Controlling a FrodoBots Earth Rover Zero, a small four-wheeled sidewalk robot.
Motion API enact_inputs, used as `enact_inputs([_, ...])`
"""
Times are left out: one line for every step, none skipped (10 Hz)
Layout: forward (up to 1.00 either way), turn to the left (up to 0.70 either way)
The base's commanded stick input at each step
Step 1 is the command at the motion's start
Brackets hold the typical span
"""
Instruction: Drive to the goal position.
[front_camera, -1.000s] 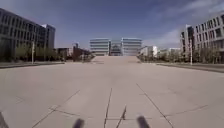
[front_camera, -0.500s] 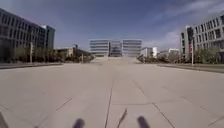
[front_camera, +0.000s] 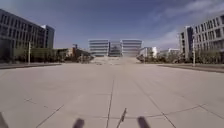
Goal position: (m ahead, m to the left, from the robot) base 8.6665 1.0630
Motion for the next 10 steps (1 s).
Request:
enact_inputs([0.7, 0.0])
enact_inputs([0.7, 0.0])
enact_inputs([0.7, 0.0])
enact_inputs([0.7, 0.0])
enact_inputs([0.7, 0.0])
enact_inputs([0.7, 0.0])
enact_inputs([0.7, 0.0])
enact_inputs([0.7, 0.0])
enact_inputs([0.7, 0.0])
enact_inputs([0.7, 0.0])
